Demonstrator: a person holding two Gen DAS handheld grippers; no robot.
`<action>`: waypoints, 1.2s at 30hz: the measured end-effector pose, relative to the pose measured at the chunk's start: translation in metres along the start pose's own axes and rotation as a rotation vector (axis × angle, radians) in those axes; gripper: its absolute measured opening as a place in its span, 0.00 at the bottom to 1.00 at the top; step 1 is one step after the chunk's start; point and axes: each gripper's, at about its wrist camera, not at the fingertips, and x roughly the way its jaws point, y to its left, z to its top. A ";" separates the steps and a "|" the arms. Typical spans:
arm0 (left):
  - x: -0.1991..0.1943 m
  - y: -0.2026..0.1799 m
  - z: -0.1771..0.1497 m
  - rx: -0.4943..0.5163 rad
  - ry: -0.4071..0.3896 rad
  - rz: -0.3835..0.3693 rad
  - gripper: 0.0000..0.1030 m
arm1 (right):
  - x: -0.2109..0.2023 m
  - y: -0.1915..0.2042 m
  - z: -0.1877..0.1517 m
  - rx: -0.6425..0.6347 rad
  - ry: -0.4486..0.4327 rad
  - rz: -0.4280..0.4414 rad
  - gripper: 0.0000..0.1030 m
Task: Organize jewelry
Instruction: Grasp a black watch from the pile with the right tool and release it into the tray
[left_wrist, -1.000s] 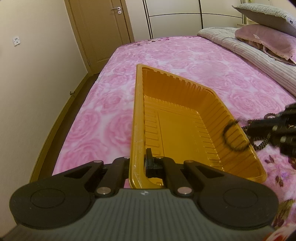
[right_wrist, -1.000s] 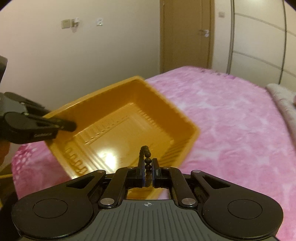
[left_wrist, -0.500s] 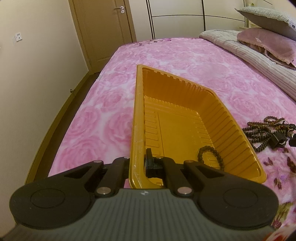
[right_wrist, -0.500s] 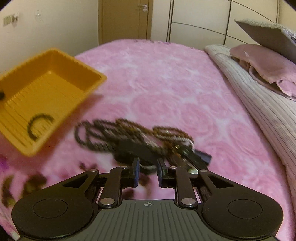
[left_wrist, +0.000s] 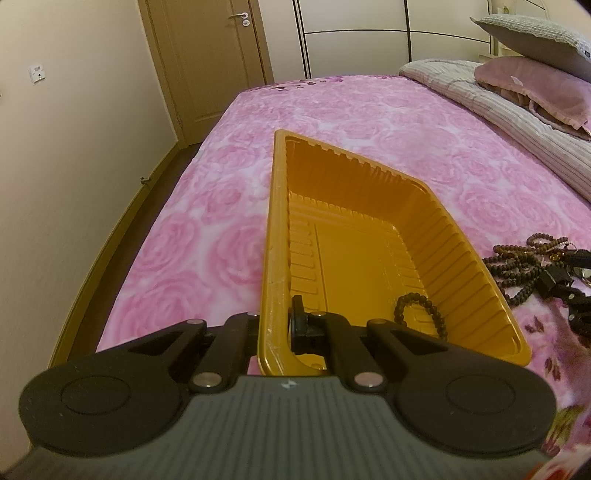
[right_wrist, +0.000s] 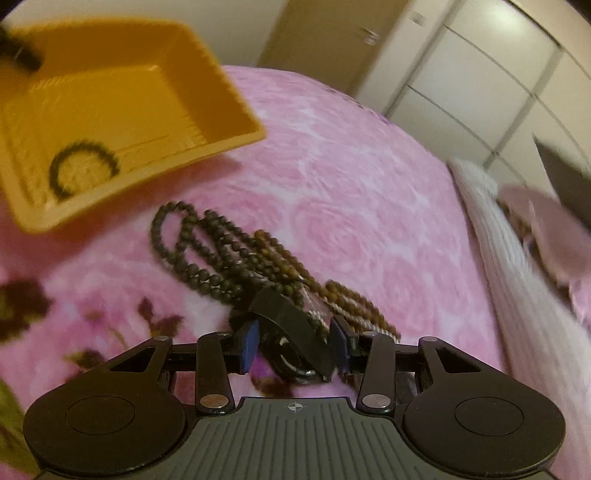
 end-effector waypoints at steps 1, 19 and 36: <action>0.000 -0.001 0.000 0.000 0.000 0.000 0.03 | 0.000 0.003 -0.001 -0.024 -0.008 -0.011 0.34; -0.003 -0.001 0.002 0.009 -0.008 -0.003 0.03 | -0.052 -0.010 0.025 0.112 -0.147 0.011 0.03; -0.006 -0.005 -0.001 0.025 -0.027 -0.002 0.03 | -0.070 0.052 0.092 0.137 -0.282 0.276 0.03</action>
